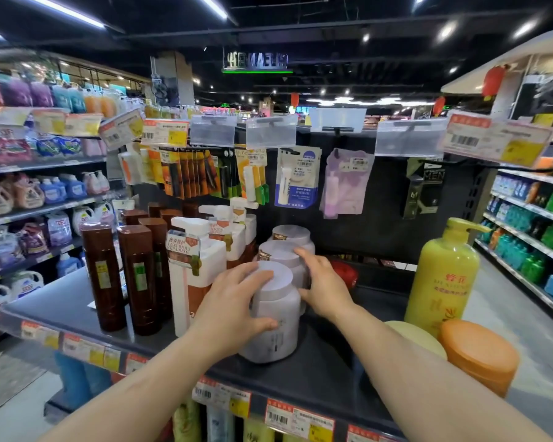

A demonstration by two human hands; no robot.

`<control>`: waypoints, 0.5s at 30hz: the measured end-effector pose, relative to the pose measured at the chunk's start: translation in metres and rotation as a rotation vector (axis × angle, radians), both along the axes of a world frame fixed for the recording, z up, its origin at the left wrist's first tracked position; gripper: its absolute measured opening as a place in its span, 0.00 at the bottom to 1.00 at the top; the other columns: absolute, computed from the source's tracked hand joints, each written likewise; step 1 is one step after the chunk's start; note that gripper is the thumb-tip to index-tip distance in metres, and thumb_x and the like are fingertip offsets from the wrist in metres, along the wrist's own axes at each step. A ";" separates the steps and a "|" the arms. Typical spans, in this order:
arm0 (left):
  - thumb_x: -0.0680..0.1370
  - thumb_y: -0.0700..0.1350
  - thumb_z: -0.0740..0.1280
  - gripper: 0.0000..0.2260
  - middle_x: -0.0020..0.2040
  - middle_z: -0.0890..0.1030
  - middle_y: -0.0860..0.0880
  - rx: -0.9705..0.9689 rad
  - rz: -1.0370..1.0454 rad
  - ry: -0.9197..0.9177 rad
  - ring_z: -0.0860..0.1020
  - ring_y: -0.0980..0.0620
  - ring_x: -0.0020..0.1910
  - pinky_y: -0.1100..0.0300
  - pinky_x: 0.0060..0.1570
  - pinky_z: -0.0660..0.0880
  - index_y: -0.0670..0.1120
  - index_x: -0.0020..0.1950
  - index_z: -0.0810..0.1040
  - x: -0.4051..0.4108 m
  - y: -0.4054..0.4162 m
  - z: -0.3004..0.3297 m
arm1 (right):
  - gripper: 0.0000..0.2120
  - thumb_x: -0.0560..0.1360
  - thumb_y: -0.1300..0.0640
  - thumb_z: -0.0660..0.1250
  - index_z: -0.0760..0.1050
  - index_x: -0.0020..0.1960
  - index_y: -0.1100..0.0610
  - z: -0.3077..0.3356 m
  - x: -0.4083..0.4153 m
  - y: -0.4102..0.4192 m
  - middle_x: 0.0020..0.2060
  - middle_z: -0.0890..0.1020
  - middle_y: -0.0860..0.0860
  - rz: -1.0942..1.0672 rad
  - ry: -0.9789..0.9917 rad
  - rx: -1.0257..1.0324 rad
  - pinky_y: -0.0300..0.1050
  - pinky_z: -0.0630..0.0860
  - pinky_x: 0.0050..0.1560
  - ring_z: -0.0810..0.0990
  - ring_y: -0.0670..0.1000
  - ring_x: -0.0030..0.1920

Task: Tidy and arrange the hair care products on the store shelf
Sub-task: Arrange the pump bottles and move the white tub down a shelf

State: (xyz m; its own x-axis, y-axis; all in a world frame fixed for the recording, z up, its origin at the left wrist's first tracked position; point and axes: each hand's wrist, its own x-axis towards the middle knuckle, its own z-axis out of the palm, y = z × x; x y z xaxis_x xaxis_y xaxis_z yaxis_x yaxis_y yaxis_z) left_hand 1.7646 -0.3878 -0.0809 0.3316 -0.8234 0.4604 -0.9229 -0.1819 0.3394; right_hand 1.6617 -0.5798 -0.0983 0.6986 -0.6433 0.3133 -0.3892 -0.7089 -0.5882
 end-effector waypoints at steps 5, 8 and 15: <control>0.68 0.61 0.73 0.38 0.75 0.60 0.57 0.022 0.034 -0.042 0.61 0.52 0.72 0.57 0.69 0.60 0.60 0.74 0.61 -0.001 0.000 0.001 | 0.35 0.73 0.52 0.72 0.58 0.73 0.40 -0.002 0.002 -0.004 0.73 0.64 0.51 0.013 -0.033 -0.007 0.51 0.69 0.67 0.69 0.55 0.69; 0.68 0.61 0.73 0.37 0.75 0.60 0.57 0.023 0.036 -0.037 0.61 0.53 0.71 0.57 0.69 0.61 0.60 0.74 0.62 -0.001 -0.001 0.002 | 0.35 0.73 0.52 0.71 0.58 0.73 0.39 -0.002 0.002 -0.004 0.72 0.65 0.51 0.017 -0.041 -0.005 0.52 0.69 0.68 0.68 0.55 0.69; 0.66 0.61 0.75 0.38 0.74 0.61 0.55 0.027 -0.012 0.056 0.59 0.53 0.72 0.56 0.70 0.58 0.59 0.73 0.64 0.000 0.000 0.006 | 0.37 0.74 0.54 0.71 0.55 0.75 0.40 0.005 -0.011 0.010 0.72 0.65 0.50 -0.015 -0.044 -0.013 0.49 0.67 0.68 0.66 0.53 0.71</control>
State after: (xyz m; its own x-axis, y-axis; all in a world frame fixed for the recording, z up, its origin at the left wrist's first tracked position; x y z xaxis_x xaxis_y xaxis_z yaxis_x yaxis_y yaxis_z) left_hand 1.7650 -0.3876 -0.0754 0.3459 -0.8393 0.4193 -0.9048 -0.1801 0.3859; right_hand 1.6506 -0.5702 -0.0931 0.6741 -0.6495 0.3518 -0.3739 -0.7108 -0.5958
